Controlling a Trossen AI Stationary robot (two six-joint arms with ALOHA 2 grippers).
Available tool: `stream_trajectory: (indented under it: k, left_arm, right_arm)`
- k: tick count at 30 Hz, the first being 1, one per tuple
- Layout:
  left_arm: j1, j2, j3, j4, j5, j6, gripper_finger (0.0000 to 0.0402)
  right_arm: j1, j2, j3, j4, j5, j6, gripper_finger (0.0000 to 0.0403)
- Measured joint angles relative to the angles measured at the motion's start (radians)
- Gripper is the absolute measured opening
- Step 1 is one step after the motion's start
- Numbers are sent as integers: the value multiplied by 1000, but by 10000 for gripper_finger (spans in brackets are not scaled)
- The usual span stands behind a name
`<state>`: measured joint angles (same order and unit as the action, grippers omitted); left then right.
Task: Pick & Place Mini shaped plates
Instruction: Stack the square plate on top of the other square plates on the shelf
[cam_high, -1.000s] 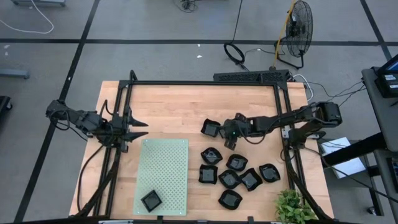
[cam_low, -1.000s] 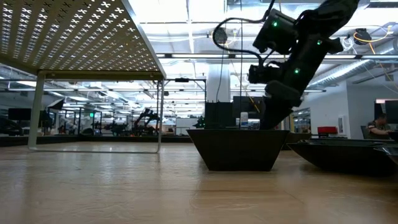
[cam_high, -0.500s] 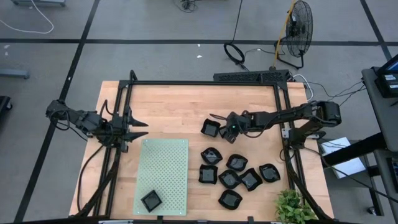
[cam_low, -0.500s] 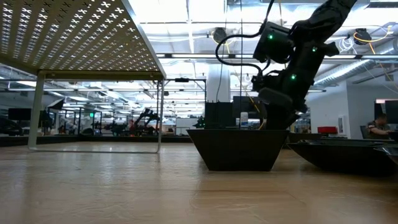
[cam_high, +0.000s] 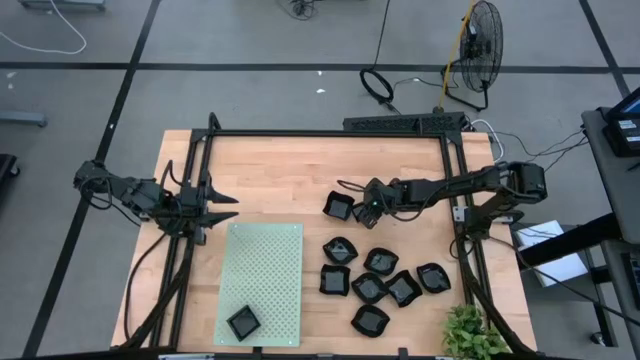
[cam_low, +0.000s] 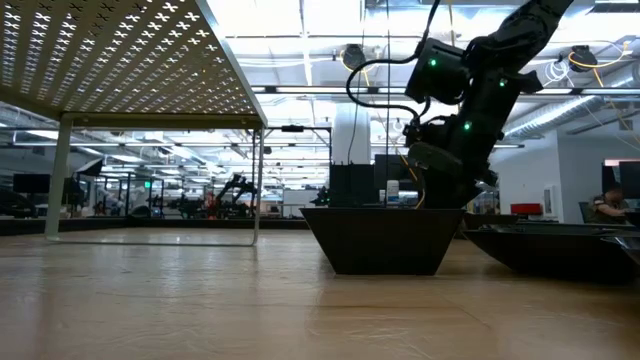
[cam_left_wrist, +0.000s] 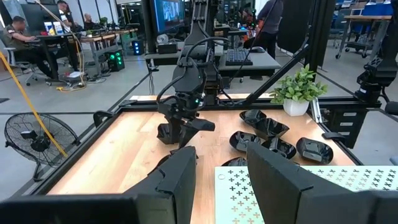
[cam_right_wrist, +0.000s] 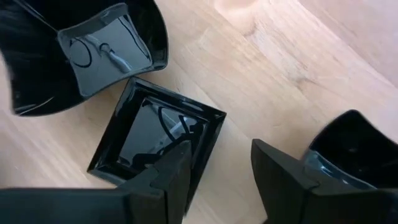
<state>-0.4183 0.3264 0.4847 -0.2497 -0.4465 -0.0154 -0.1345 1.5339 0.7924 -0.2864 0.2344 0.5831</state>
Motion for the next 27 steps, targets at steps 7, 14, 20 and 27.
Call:
stream_trajectory:
  k: [7, 14, 20, 27]
  left_arm:
    - [0, 0, 0, 0, 0, 0, 147]
    - [0, 1, 0, 0, 0, 0, 147]
    - [0, 1, 0, 0, 0, 0, 147]
    - [0, 1, 0, 0, 0, 0, 147]
  right_arm:
    - [-2, 0, -39, 47, -2, 0, 155]
    - [-3, 1, -47, 55, -2, 0, 155]
    - [-3, 1, -47, 80, -3, -1, 155]
    - [-3, 1, -47, 72, -4, 0, 155]
